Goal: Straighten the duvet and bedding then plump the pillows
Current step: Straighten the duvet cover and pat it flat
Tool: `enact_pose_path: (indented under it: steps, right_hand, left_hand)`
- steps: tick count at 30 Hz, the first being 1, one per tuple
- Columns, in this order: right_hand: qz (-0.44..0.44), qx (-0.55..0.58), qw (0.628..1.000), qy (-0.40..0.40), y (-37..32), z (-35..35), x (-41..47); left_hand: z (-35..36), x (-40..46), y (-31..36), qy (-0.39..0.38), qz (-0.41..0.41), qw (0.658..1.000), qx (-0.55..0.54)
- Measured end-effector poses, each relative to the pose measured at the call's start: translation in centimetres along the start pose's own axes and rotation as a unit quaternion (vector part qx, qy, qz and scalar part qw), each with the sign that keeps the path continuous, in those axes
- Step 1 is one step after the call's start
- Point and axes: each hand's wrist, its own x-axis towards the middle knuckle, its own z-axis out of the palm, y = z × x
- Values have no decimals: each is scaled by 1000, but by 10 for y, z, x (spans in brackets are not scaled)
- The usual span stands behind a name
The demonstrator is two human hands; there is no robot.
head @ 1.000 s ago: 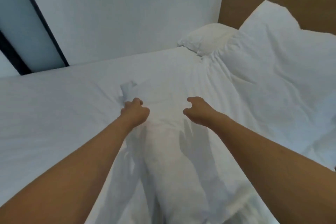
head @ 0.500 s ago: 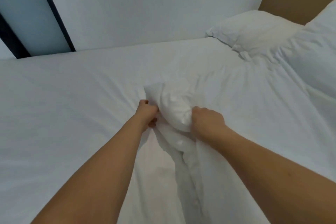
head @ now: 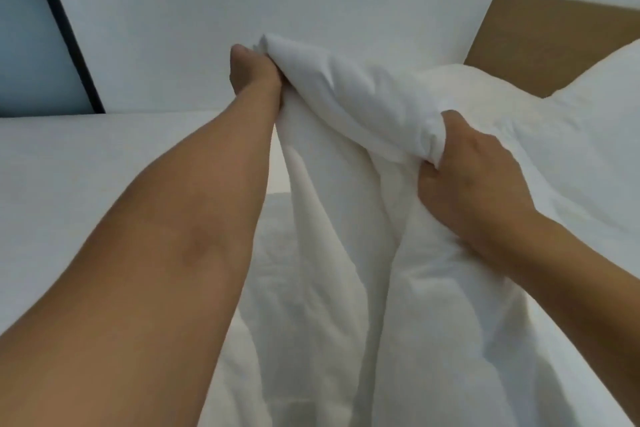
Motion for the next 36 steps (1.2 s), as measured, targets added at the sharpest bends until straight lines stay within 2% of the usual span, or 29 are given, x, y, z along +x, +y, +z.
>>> enact_pose_path:
  steps: [2,4,6,7,8,10,12,13,15,17,18,20,21,23,24,25,26,28,29,31,32,34,36]
  right_hand:
    - [-8,17,999,-35,-11,20,11]
    - [34,10,989,-144,-14,58,0]
    - [105,9,951,-289,-17,98,-37]
    - [118,-7,937,-330,-16,116,-57]
    - [115,-33,931,-345,-13,128,-72]
    - [86,-29,938,-334,-9,135,-76]
    - [68,-1,955,-289,-12,124,-52]
    - [63,15,969,-238,-14,112,-32]
    - [52,69,991,-106,-22,81,9]
    - [19,178,983,-42,-30,65,40]
    - [-5,207,977,-57,-32,63,45]
    - [-50,171,972,-156,-22,77,35]
    - [-57,141,959,-237,-13,91,20]
    - [-68,73,914,-393,6,117,-22]
    - [-78,52,896,-433,15,125,-41]
    - [-85,53,889,-447,23,129,-57]
    - [-89,70,888,-445,28,126,-69]
    - [-93,134,895,-415,38,109,-85]
    - [-110,151,901,-392,43,99,-92]
    - [-187,121,912,-343,52,82,-109]
    - [-223,92,915,-322,57,79,-119]
    - [-255,13,923,-289,64,80,-139]
    - [-239,-44,935,-259,68,83,-151]
  left_hand:
    - [-19,27,-27,-47,-28,998,24]
    - [-41,7,-88,-154,-167,974,-3]
    - [-73,-59,-162,-297,-295,907,36]
    - [-86,-99,-189,-374,-325,867,54]
    - [-93,-128,-204,-402,-334,851,47]
    - [-81,-138,-202,-363,-287,886,0]
    - [-53,-111,-161,-299,-227,926,-42]
    - [-37,-91,-132,-258,-220,937,-82]
    - [-17,-53,-69,-224,-203,940,-159]
    - [-12,-22,-35,-173,-145,967,-119]
    - [-19,-13,-35,-152,-115,977,-91]
    - [-45,-18,-59,-155,-143,975,-67]
    - [-64,-30,-85,-190,-195,962,2]
    - [-112,-65,-142,-263,-268,913,162]
    - [-136,-86,-163,-279,-253,906,195]
    - [-152,-101,-179,-283,-195,917,202]
    - [-165,-117,-186,-280,-127,927,215]
    - [-185,-146,-178,-286,-91,929,217]
    - [-193,-160,-169,-314,-91,930,171]
    - [-203,-184,-139,-340,-181,922,26]
    - [-205,-192,-127,-356,-211,910,5]
    - [-203,-212,-105,-398,-232,887,42]
    - [-198,-235,-83,-384,-266,883,28]
